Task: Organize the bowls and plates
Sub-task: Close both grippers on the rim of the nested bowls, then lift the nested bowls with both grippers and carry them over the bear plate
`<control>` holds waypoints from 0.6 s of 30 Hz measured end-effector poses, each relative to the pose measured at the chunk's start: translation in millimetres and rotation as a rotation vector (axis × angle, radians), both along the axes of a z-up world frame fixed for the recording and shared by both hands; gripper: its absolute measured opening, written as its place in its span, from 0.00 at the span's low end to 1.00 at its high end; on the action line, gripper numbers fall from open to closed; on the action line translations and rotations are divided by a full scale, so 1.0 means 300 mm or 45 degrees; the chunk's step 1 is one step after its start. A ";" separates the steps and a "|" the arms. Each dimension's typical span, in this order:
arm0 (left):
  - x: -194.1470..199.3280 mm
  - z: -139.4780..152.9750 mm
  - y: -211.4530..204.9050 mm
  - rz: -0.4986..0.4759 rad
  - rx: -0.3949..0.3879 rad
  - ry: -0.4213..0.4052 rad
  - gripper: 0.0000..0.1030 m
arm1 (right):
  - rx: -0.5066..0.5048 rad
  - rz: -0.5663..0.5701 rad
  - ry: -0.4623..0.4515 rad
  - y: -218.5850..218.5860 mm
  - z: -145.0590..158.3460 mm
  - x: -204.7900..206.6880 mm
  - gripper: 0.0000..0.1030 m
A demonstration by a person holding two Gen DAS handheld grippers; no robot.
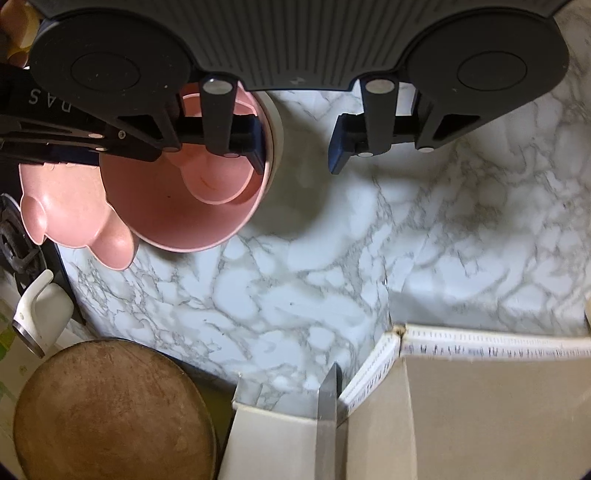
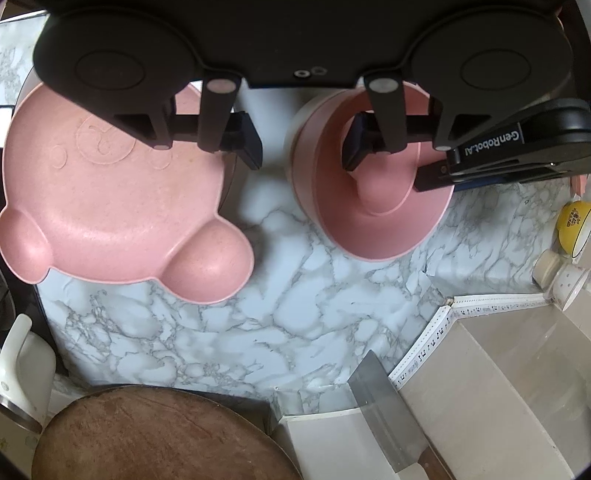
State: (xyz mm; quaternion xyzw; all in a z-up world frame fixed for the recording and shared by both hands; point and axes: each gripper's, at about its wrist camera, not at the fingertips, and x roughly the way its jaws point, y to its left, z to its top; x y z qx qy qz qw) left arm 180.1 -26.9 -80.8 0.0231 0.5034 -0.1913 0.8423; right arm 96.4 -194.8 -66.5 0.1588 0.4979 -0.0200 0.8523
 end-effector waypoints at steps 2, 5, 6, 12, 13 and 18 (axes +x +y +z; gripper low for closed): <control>0.002 -0.004 -0.001 0.005 -0.006 0.011 0.33 | -0.001 0.001 0.002 0.002 -0.003 0.001 0.46; 0.002 -0.007 -0.005 0.002 -0.015 0.027 0.28 | 0.017 0.002 0.013 0.003 -0.008 0.005 0.43; 0.002 -0.009 -0.007 -0.001 -0.023 0.037 0.25 | 0.029 0.001 0.016 0.002 -0.009 0.006 0.41; -0.010 -0.004 -0.024 -0.036 -0.046 0.037 0.12 | 0.077 -0.023 0.031 0.003 -0.016 0.006 0.27; -0.013 -0.002 -0.028 -0.039 -0.045 0.034 0.12 | 0.081 -0.030 0.030 0.001 -0.016 0.004 0.26; -0.016 0.000 -0.027 -0.030 -0.057 0.039 0.12 | 0.076 -0.045 0.027 0.003 -0.016 0.003 0.25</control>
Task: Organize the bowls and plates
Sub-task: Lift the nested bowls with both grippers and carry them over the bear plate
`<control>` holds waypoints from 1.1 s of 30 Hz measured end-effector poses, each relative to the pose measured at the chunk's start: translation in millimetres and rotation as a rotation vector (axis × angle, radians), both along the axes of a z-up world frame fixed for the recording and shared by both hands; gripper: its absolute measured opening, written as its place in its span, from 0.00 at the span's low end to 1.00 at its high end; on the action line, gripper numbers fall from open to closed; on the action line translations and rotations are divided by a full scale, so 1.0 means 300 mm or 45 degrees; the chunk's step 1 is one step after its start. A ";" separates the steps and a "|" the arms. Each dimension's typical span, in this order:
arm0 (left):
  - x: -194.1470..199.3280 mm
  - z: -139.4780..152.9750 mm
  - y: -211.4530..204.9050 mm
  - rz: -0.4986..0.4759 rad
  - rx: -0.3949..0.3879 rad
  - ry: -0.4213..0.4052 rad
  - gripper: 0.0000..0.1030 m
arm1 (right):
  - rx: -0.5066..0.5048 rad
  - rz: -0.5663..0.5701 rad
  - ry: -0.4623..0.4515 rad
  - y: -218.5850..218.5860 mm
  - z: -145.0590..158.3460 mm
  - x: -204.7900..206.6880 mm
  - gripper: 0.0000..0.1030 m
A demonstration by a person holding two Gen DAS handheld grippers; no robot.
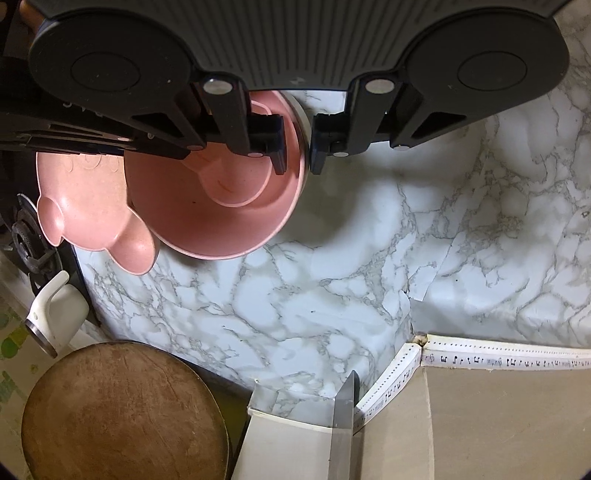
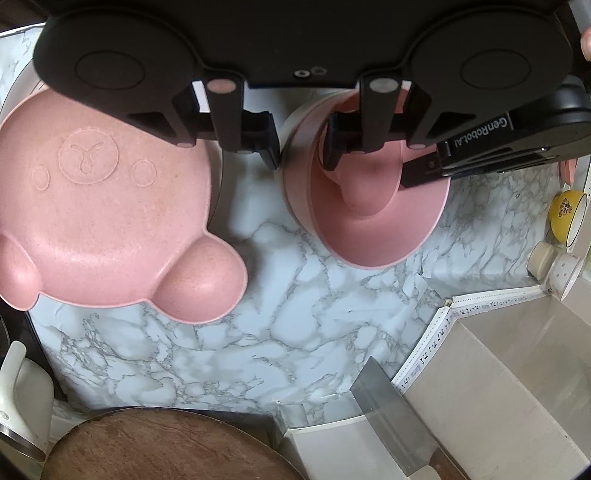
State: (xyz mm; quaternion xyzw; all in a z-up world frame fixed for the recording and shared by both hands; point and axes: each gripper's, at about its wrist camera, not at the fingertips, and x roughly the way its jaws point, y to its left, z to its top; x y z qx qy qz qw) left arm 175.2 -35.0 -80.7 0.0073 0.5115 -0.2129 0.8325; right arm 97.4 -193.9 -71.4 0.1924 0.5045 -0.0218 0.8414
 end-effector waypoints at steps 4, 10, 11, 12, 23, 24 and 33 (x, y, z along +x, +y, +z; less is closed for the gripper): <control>0.002 0.003 0.008 0.001 -0.002 -0.010 0.12 | -0.006 0.001 -0.005 0.004 0.001 -0.002 0.24; -0.009 0.015 0.016 0.001 0.000 -0.042 0.12 | -0.023 0.004 -0.031 0.007 0.015 -0.011 0.23; -0.013 0.019 0.017 0.002 -0.002 -0.045 0.12 | -0.024 0.004 -0.039 0.007 0.020 -0.013 0.23; -0.014 0.023 0.018 0.003 -0.004 -0.046 0.12 | -0.026 0.005 -0.044 0.006 0.027 -0.016 0.23; -0.054 0.140 -0.002 -0.009 -0.034 -0.104 0.12 | -0.037 -0.011 -0.112 -0.029 0.137 -0.063 0.22; -0.057 0.154 -0.009 -0.012 -0.035 -0.109 0.12 | -0.037 -0.012 -0.121 -0.037 0.148 -0.068 0.22; -0.090 0.239 -0.120 -0.058 -0.049 -0.183 0.12 | -0.045 -0.053 -0.175 -0.159 0.199 -0.114 0.22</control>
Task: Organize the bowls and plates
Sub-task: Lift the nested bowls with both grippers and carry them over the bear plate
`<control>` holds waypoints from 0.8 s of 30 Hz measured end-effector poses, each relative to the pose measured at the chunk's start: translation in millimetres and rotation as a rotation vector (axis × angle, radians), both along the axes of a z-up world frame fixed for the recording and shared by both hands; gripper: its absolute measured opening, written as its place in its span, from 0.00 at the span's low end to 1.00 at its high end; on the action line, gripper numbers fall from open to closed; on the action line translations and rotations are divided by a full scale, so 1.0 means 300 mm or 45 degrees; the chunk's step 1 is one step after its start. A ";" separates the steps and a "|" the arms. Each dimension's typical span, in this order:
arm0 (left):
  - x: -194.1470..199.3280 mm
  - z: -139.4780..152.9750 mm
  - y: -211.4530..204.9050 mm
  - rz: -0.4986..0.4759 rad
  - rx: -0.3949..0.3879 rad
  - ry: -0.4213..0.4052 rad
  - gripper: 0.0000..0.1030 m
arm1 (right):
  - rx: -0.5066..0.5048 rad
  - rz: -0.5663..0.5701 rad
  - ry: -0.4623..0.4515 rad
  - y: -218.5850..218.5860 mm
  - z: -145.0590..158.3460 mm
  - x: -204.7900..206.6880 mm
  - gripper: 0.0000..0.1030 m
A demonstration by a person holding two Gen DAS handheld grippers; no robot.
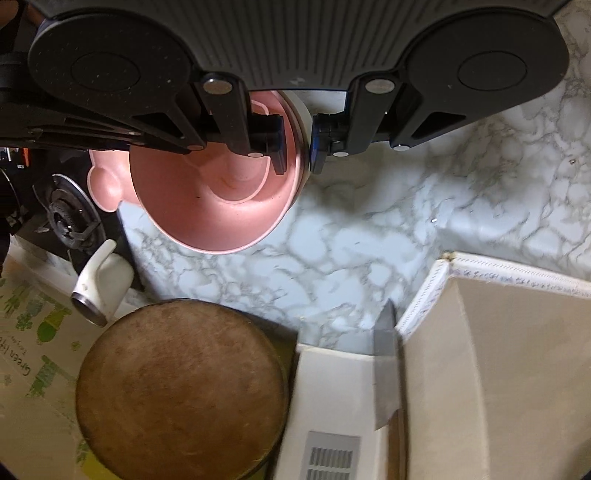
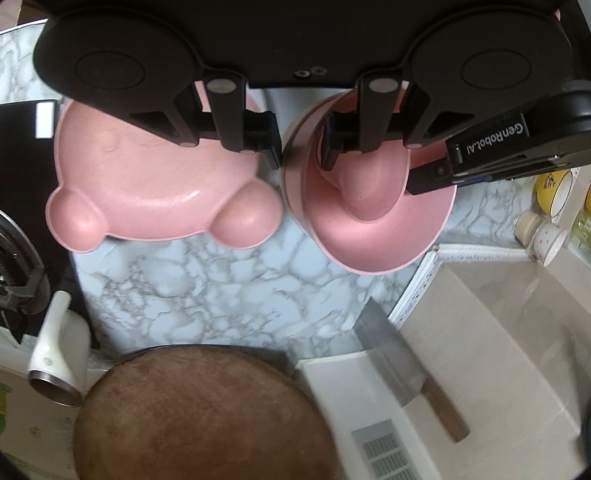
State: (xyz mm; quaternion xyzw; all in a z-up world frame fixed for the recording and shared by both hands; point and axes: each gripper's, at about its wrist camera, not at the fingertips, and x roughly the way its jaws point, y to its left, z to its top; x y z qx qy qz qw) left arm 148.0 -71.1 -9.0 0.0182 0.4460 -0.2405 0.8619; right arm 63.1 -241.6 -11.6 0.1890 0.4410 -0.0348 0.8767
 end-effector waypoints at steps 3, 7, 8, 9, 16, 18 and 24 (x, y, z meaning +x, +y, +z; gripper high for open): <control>-0.011 0.011 -0.064 -0.024 0.000 -0.002 0.12 | -0.002 -0.024 -0.002 -0.064 0.008 -0.023 0.22; -0.034 0.020 -0.159 -0.065 0.003 0.000 0.12 | -0.007 -0.056 0.001 -0.142 0.011 -0.057 0.22; -0.039 0.018 -0.179 -0.076 0.003 0.001 0.12 | -0.007 -0.065 0.005 -0.161 0.010 -0.064 0.22; -0.044 0.017 -0.200 -0.085 0.003 0.003 0.12 | -0.006 -0.074 0.009 -0.181 0.008 -0.071 0.22; -0.075 -0.015 -0.328 -0.136 0.024 0.049 0.12 | -0.021 -0.088 0.057 -0.279 -0.009 -0.098 0.22; -0.078 -0.027 -0.355 -0.141 0.026 0.066 0.12 | -0.020 -0.091 0.074 -0.303 -0.018 -0.102 0.22; -0.088 -0.064 -0.420 -0.152 0.041 0.101 0.12 | -0.008 -0.101 0.112 -0.351 -0.054 -0.120 0.22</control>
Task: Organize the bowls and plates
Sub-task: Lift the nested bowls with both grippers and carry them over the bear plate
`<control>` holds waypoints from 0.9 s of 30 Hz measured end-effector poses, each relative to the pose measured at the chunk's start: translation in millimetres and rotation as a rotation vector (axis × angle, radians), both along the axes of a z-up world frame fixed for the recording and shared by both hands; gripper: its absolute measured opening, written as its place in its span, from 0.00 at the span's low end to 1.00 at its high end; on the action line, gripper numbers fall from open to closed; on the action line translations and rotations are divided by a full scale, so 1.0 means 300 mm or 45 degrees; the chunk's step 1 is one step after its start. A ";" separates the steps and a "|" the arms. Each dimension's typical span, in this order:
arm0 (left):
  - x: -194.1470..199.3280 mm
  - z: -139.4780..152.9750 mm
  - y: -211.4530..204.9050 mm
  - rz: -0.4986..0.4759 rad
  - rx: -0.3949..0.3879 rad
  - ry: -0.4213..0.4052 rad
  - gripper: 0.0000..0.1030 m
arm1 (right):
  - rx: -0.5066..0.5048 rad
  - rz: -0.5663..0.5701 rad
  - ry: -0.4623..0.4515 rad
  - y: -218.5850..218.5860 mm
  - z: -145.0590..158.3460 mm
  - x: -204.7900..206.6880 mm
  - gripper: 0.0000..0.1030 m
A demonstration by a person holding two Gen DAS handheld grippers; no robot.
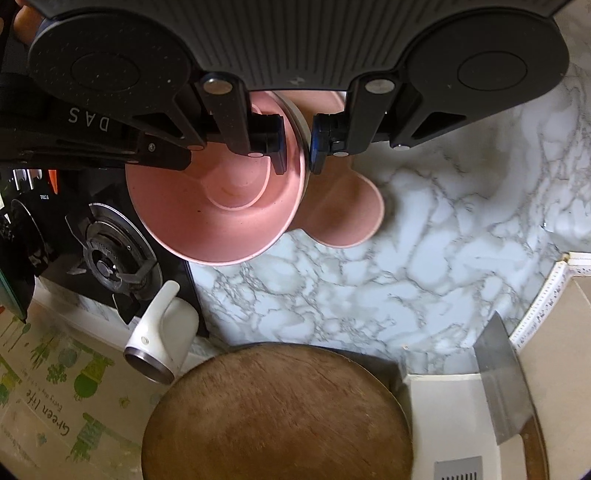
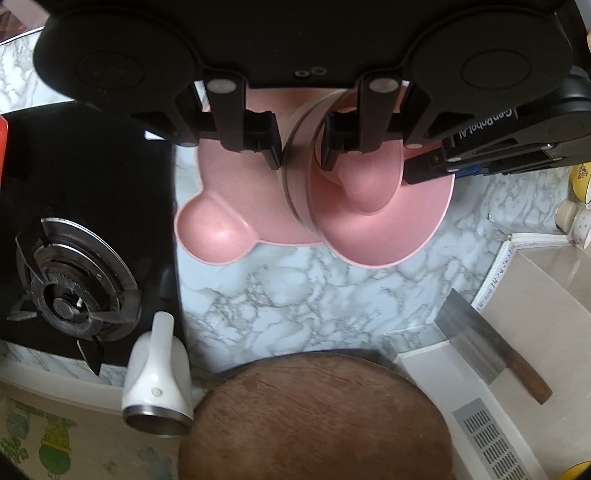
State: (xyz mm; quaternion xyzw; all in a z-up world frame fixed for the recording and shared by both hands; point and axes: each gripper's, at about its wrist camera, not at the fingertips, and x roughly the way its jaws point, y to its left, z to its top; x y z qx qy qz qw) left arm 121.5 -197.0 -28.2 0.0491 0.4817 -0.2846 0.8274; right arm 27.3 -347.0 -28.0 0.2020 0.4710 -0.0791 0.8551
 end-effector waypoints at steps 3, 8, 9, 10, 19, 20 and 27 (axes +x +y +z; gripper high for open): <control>-0.003 -0.017 -0.025 -0.001 0.010 0.013 0.12 | 0.007 -0.004 0.010 -0.018 -0.019 -0.003 0.22; -0.005 -0.046 -0.062 -0.002 0.033 0.029 0.12 | 0.023 -0.015 0.028 -0.050 -0.049 -0.001 0.22; -0.005 -0.049 -0.068 -0.002 0.036 0.031 0.12 | 0.022 -0.014 0.030 -0.054 -0.053 0.002 0.22; -0.004 -0.053 -0.074 -0.002 0.040 0.032 0.12 | 0.025 -0.015 0.033 -0.058 -0.056 0.003 0.22; 0.000 -0.072 -0.111 0.009 0.067 0.037 0.12 | 0.043 -0.008 0.049 -0.082 -0.079 0.014 0.22; 0.001 -0.074 -0.115 0.008 0.071 0.034 0.12 | 0.042 -0.005 0.043 -0.083 -0.079 0.015 0.22; 0.008 -0.079 -0.120 0.024 0.064 0.024 0.12 | 0.051 0.001 0.035 -0.090 -0.083 0.016 0.22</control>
